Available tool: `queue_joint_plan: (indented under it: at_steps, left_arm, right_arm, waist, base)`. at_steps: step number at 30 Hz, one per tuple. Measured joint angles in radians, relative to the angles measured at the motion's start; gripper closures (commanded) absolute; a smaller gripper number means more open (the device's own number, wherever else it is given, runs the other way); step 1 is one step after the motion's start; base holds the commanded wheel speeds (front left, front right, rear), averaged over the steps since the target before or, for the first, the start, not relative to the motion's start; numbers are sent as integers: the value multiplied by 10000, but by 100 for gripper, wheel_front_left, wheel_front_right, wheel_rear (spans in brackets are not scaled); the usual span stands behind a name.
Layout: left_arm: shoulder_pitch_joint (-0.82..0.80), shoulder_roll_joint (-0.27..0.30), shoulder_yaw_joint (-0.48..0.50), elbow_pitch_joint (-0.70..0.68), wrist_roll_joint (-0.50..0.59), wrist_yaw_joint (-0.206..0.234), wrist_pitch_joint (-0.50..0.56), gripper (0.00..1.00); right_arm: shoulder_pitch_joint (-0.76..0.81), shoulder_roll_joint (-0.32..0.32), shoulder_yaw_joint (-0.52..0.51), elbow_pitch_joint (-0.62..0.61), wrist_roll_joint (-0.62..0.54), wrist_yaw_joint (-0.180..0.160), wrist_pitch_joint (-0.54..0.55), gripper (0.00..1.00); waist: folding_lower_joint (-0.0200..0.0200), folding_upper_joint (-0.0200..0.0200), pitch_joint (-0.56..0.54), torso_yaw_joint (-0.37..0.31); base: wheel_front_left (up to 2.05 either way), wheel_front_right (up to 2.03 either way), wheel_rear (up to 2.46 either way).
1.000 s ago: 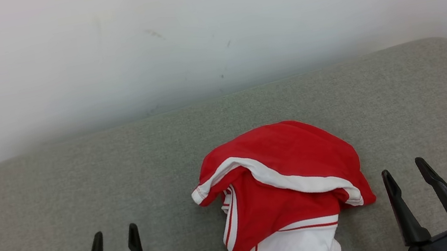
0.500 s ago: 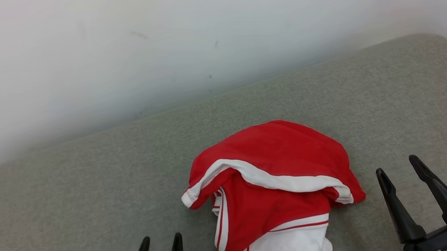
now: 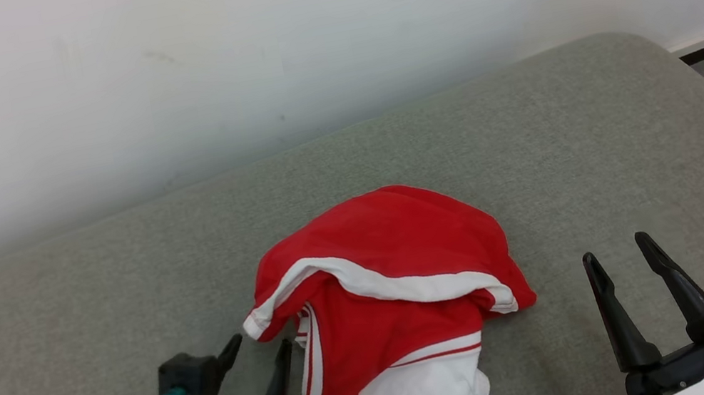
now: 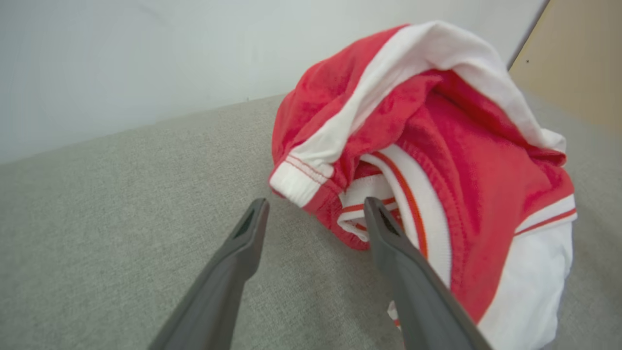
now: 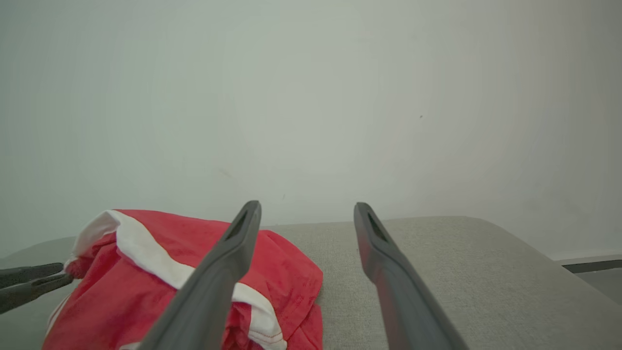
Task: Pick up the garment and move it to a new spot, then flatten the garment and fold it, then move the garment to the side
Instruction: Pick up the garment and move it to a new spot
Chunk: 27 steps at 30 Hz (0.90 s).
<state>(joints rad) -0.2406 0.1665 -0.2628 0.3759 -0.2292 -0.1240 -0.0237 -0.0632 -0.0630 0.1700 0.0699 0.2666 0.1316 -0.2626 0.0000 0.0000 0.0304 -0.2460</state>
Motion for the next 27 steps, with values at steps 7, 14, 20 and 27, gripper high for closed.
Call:
queue_joint_plan:
  at_steps: [7, 14, 20, 27]
  left_arm:
    - [-896, 401, -318, 426, 708, 196, 407, 0]
    - [-1478, 581, -527, 949, 1139, 543, 934, 0]
    - [-2039, 706, -667, 1279, 1241, 520, 953, 0]
    - [-2339, 667, -918, 1724, 1231, 366, 1016, 100]
  right_arm:
    - [-124, 52, -21, 6, 56, 0, 0, 0]
    - [-179, 81, 44, 75, 63, 0, 0, 0]
    - [-203, 98, 109, 115, 73, 0, 0, 0]
    - [-259, 119, 153, 209, 102, 0, 0, 0]
  waist:
    - [0, 0, 208, -283]
    - [0, 0, 278, -477]
    - [1, 0, 313, -628]
    - [0, 0, 302, -730]
  base:
    - [0, 0, 0]
    - [0, 0, 0]
    - [0, 0, 0]
    - [0, 0, 0]
